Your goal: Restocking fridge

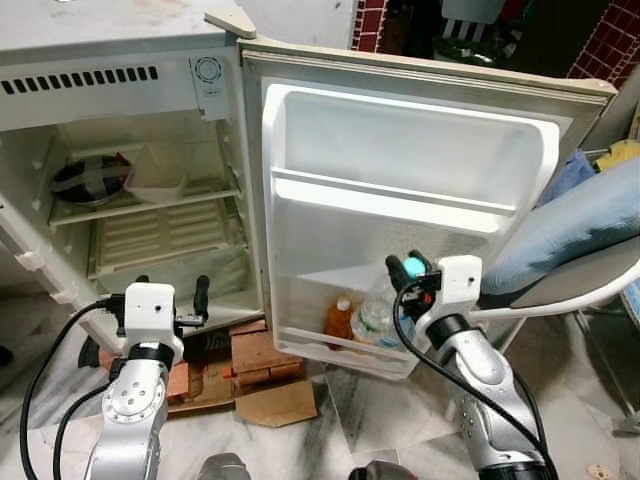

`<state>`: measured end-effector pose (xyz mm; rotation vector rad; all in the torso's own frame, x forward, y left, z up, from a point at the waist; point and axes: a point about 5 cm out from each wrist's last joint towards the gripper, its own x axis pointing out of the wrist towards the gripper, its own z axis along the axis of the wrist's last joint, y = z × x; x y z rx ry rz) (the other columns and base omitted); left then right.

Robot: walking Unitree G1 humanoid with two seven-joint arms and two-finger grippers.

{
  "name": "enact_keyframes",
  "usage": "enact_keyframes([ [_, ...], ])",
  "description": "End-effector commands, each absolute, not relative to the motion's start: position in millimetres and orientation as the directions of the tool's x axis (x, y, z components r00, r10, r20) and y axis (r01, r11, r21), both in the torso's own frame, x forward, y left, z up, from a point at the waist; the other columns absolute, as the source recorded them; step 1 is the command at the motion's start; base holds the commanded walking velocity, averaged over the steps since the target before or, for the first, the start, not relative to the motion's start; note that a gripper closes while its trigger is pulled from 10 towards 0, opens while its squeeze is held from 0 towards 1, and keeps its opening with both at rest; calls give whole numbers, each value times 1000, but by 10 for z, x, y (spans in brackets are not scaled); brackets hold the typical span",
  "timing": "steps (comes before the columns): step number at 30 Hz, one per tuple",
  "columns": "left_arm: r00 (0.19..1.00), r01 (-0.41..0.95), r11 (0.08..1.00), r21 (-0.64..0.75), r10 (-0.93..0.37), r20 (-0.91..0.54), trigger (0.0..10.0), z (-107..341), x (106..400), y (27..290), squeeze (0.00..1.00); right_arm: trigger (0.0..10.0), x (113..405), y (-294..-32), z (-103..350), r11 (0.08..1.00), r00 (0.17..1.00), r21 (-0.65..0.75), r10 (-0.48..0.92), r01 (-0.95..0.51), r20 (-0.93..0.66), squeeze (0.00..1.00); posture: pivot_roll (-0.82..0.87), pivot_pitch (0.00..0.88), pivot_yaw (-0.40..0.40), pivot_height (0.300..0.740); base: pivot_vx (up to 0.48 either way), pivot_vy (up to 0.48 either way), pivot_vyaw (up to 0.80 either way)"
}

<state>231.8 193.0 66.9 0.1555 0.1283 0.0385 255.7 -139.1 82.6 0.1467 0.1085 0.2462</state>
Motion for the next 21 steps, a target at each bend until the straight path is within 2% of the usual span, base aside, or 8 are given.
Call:
enact_keyframes([
  [1, 993, -19, 987, 161, 38, -116, 10000, 708, 2331, 1902, 0, 10000, 2591, -1391, 944, 959, 969, 159, 244, -236, -32, 0, 74, 0, -31, 740, 0, 0, 0],
  [10, 989, 10, 986, 164, 14, -148, 10000, 655, 2283, 1851, 0, 10000, 2631, -1473, 964, 976, 983, 126, 183, -179, -18, 0, 70, 0, -28, 740, 0, 0, 0],
  [21, 986, 81, 984, 162, -55, -158, 10000, 642, 2357, 1720, 0, 10000, 2700, -1486, 968, 982, 991, 140, 133, -129, -13, 0, 75, 0, -26, 740, 0, 0, 791],
])
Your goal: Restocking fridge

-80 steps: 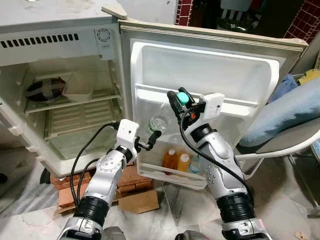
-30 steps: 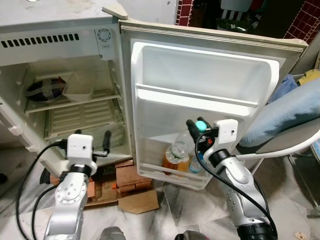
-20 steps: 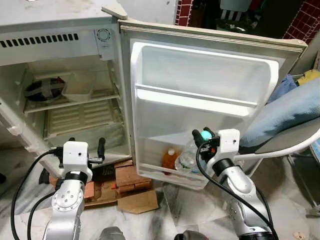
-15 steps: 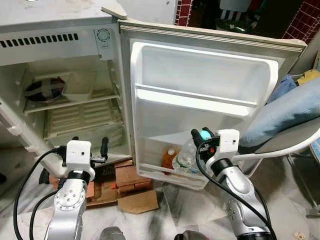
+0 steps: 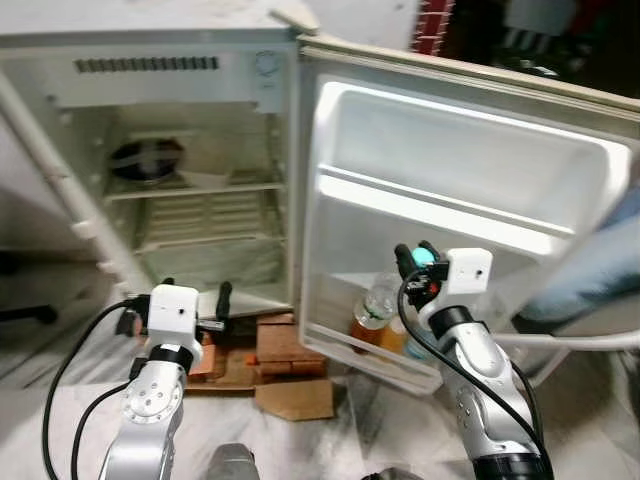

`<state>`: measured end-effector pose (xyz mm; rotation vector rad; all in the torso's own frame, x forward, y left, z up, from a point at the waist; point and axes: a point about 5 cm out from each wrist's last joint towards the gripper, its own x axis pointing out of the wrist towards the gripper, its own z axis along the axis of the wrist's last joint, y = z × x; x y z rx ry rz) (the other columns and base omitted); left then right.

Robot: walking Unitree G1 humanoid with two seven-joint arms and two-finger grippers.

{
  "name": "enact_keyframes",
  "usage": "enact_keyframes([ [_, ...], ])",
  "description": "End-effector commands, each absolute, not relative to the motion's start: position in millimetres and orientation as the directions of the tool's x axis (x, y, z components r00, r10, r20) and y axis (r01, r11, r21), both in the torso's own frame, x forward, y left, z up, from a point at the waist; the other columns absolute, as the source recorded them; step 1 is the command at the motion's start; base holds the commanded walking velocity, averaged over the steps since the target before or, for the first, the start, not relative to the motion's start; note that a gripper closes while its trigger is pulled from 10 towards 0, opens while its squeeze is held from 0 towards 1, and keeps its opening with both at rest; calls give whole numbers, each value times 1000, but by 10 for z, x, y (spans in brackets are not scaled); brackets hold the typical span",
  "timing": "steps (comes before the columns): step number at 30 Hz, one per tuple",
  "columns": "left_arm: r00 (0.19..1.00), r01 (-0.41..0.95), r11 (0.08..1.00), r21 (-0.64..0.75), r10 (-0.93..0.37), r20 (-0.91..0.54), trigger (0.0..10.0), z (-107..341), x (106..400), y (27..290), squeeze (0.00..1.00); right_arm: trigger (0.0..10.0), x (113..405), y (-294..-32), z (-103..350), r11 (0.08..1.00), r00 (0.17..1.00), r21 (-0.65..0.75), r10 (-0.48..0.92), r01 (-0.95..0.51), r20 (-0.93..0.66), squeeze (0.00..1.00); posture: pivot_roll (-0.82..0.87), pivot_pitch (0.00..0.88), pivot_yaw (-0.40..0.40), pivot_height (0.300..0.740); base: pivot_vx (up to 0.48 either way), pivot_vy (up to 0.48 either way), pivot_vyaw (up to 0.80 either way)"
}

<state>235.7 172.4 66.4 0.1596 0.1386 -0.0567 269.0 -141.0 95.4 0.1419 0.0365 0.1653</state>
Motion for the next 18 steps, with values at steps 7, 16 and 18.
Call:
enact_keyframes([
  [7, 989, 91, 981, 172, -70, -128, 10000, 754, 2399, 1702, 0, 10000, 2696, -1540, 967, 987, 995, 136, 95, -91, -24, 0, 73, 17, -24, 740, 0, 0, 794],
  [16, 986, 108, 981, 158, -85, -145, 10000, 691, 2384, 1649, 0, 10000, 2681, -1560, 941, 988, 996, 135, 79, -73, -37, 0, 63, 22, -47, 740, 0, 0, 747],
  [18, 983, 124, 981, 149, -101, -152, 10000, 684, 2387, 1630, 0, 10000, 2681, -1565, 933, 989, 997, 137, 70, -64, -39, 0, 64, 18, -51, 740, 0, 0, 444],
])
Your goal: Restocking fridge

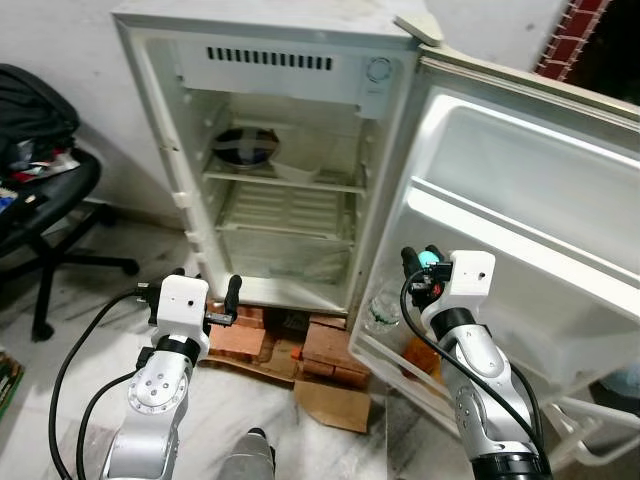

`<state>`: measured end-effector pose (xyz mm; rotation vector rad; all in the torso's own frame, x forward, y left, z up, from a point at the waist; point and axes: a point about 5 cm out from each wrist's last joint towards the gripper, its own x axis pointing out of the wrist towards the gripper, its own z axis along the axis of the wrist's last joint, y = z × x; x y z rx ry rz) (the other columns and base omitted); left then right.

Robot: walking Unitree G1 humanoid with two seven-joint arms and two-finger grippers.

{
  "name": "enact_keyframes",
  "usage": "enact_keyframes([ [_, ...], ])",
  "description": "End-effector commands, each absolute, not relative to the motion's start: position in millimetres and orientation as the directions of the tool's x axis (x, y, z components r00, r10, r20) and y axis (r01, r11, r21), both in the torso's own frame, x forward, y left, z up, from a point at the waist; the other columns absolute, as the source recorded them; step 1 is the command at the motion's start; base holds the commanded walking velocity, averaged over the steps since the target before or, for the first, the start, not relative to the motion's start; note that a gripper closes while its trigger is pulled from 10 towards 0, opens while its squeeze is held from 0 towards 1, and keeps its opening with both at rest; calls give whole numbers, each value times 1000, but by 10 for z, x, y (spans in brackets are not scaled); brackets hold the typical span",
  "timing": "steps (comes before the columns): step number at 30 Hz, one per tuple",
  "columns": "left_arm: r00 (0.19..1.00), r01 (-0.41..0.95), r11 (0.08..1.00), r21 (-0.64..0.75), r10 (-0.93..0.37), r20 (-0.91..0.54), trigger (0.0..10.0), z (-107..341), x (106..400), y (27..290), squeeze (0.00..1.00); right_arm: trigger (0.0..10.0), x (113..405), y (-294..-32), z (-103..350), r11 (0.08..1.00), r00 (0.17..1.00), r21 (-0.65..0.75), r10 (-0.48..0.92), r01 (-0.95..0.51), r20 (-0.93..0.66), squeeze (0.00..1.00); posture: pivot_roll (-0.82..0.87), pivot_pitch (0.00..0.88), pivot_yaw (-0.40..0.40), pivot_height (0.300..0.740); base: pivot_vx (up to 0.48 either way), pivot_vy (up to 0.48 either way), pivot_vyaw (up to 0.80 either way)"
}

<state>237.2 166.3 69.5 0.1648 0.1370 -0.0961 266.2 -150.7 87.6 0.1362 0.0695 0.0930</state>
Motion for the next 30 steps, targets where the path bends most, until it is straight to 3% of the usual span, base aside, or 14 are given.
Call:
enact_keyframes([
  [1, 981, 136, 980, 145, -114, -154, 10000, 680, 2389, 1620, 0, 10000, 2683, -1570, 929, 988, 998, 145, 60, -55, -36, 0, 65, 9, -55, 740, 0, 0, 0],
  [11, 979, 170, 977, 130, -152, -138, 10000, 701, 2452, 1536, 0, 10000, 2789, -1598, 1001, 991, 999, 129, 44, -43, -10, 0, 60, 6, -64, 740, 0, 0, 0],
  [23, 978, 166, 977, 137, -146, -146, 10000, 672, 2425, 1544, 0, 10000, 2730, -1574, 976, 989, 997, 132, 72, -68, -20, 0, 54, 13, -68, 740, 0, -264, 0],
  [30, 982, 153, 981, 119, -138, -129, 10000, 688, 2430, 1554, 0, 10000, 2734, -1563, 972, 988, 997, 133, 79, -75, -21, 0, 54, 17, -66, 740, 0, 0, 0],
])
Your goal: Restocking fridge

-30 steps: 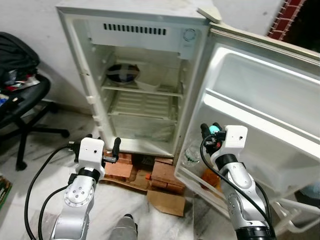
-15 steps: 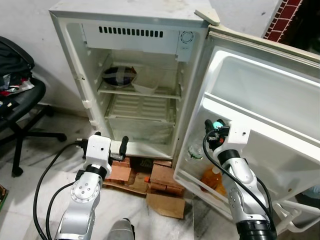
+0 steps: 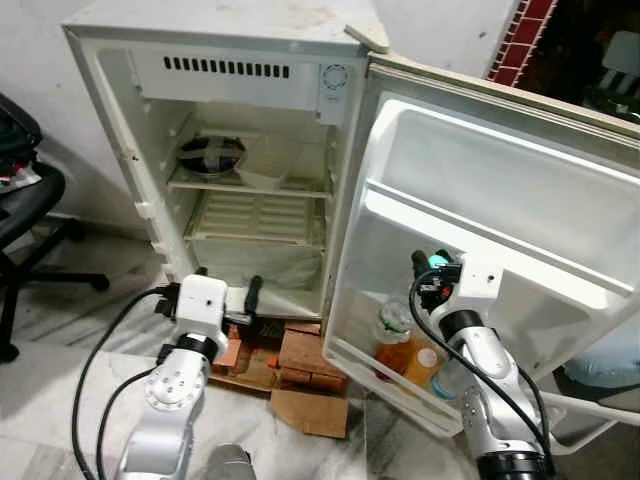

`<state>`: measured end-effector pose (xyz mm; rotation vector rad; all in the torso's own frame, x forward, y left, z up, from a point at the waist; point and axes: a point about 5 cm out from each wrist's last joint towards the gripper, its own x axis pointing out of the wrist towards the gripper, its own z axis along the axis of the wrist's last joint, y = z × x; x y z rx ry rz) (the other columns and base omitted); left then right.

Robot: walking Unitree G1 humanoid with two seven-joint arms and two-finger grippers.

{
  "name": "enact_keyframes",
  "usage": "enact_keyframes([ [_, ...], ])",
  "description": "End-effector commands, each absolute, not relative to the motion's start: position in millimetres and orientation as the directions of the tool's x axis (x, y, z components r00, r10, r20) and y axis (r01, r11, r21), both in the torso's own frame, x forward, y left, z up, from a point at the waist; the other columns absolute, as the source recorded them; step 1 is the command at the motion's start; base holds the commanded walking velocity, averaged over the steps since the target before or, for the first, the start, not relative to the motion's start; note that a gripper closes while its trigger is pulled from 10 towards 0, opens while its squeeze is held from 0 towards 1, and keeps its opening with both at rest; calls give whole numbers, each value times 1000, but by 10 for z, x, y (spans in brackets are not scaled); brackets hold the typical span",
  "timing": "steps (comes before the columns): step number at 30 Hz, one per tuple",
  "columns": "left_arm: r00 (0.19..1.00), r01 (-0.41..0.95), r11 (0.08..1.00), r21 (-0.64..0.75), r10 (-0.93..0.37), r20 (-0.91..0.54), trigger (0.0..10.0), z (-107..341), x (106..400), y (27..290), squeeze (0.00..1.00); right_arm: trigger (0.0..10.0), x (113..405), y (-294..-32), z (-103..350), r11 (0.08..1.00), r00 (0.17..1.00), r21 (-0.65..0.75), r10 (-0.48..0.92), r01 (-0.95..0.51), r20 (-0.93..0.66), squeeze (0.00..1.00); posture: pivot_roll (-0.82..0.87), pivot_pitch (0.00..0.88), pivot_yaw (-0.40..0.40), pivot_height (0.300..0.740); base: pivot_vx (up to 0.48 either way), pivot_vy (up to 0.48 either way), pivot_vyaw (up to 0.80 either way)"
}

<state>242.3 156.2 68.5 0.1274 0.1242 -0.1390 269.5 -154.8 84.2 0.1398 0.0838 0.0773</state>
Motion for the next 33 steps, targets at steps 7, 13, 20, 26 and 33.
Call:
enact_keyframes([
  [7, 983, 132, 982, 133, -113, -145, 10000, 675, 2408, 1598, 0, 10000, 2699, -1452, 955, 971, 987, 189, 156, -148, -28, 0, 62, 25, -64, 740, 0, 0, 0],
  [13, 975, 150, 981, 122, -127, -181, 10000, 649, 2329, 1645, 0, 10000, 2606, -1404, 851, 969, 980, 189, 178, -160, -84, 0, 70, 42, -59, 740, 0, 0, 0],
  [20, 964, 178, 977, 116, -149, -218, 10000, 592, 2216, 1662, 0, 10000, 2420, -1421, 712, 959, 961, 206, 230, -197, -151, 0, 70, 46, -48, 740, 0, 0, 0],
  [26, 964, 184, 975, 120, -155, -217, 10000, 607, 2254, 1658, 0, 10000, 2456, -1405, 736, 956, 964, 217, 228, -196, -137, 0, 69, 48, -44, 711, 0, 0, 0],
  [33, 977, 121, 980, 158, -89, -194, 10000, 684, 2297, 1699, 0, 10000, 2489, -1397, 773, 956, 969, 226, 219, -189, -116, 0, 75, 51, -43, 687, 0, 0, 0],
])
